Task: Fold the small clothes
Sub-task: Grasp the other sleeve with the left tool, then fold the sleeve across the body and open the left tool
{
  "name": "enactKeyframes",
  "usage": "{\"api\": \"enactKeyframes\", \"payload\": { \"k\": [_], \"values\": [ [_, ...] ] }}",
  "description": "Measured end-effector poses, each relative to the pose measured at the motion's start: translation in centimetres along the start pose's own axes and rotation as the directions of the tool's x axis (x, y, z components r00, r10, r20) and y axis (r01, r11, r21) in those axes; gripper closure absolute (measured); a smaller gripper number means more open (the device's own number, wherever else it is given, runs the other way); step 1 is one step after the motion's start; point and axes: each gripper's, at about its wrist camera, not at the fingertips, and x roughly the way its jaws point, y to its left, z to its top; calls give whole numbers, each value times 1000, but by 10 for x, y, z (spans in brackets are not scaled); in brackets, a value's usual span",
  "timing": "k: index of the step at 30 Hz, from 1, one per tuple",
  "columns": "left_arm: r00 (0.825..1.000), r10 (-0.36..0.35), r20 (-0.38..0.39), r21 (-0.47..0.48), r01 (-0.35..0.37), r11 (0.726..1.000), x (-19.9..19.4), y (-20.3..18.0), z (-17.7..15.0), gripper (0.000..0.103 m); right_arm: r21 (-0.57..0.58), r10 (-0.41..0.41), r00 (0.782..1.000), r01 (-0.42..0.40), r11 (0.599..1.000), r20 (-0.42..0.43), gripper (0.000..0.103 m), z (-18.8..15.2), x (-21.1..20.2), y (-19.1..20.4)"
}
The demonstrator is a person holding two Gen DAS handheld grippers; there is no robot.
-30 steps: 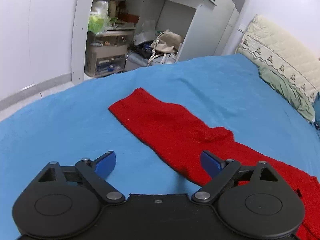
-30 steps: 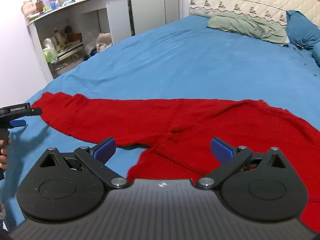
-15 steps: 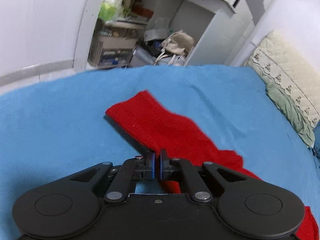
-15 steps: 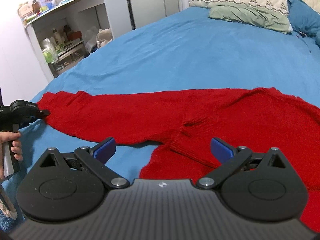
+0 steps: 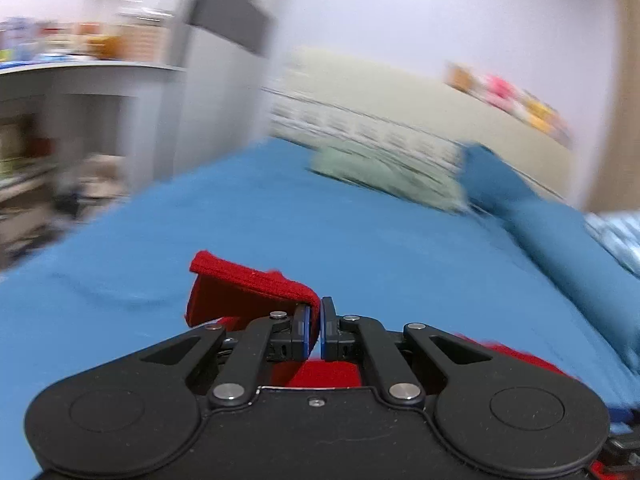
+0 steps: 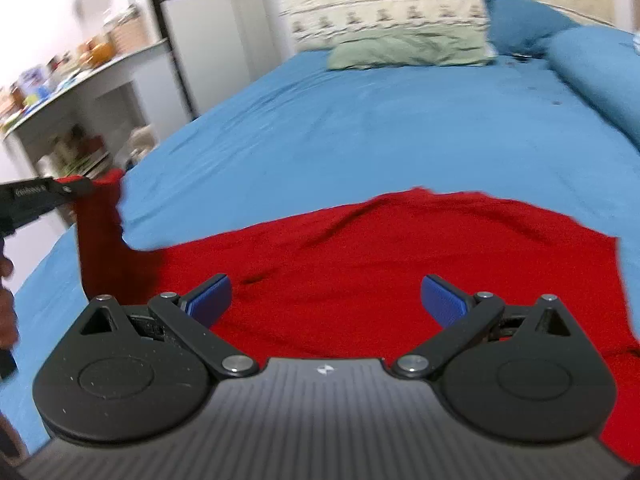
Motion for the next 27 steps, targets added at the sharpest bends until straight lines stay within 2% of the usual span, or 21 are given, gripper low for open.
{"api": "enactKeyframes", "payload": {
  "k": [2, 4, 7, 11, 14, 15, 16, 17, 18, 19, 20, 23, 24, 27],
  "values": [
    [996, -74, -59, 52, 77, 996, 25, -50, -17, 99, 19, -32, 999, 32, 999, 5, 0, 2, -5, -21],
    [983, -123, -138, 110, 138, 984, 52, -94, -41, 99, 24, -77, 997, 77, 997, 7, 0, 1, -7, -41],
    [959, -132, -251, 187, 181, 966, 84, -134, -83, 99, 23, -142, 990, 142, 990, 0, 0, -4, -8, -69],
    [938, -86, -336, 268, 183, 946, 105, -149, -122, 99, 49, -192, 980, 194, 980, -46, 0, -18, -4, -103],
    [939, -96, -331, 299, 201, 933, 100, -143, -125, 94, 62, -202, 977, 206, 977, -67, 0, -26, 0, -117],
    [938, -102, -333, 296, 206, 933, 97, -140, -121, 82, 64, -198, 978, 202, 977, -69, 0, -28, 1, -119],
    [936, -103, -335, 292, 207, 934, 92, -138, -118, 59, 62, -192, 979, 196, 979, -68, 0, -28, 3, -120],
    [939, -103, -328, 289, 204, 935, 84, -132, -112, 48, 57, -186, 981, 189, 980, -63, 0, -28, 3, -120],
    [944, -102, -314, 292, 198, 936, 76, -126, -108, 33, 53, -178, 982, 181, 982, -57, 0, -27, 4, -119],
    [951, -98, -294, 300, 190, 935, 65, -118, -102, 28, 49, -163, 985, 166, 985, -52, 0, -25, 5, -116],
    [956, -92, -280, 315, 182, 931, 54, -109, -96, 27, 46, -143, 989, 145, 988, -49, 0, -23, 5, -113],
    [971, -34, -235, 342, 116, 932, 31, -77, -86, 19, 5, -57, 996, 58, 998, -61, 0, -19, 12, -97],
    [976, -17, -215, 338, 91, 937, 25, -64, -83, 12, -32, -42, 997, 40, 999, -70, 0, -18, 17, -87],
    [981, 44, -187, 324, 20, 946, 24, -40, -82, 11, -169, -14, 997, 0, 986, -79, 0, -16, 36, -54]
  ]
}}
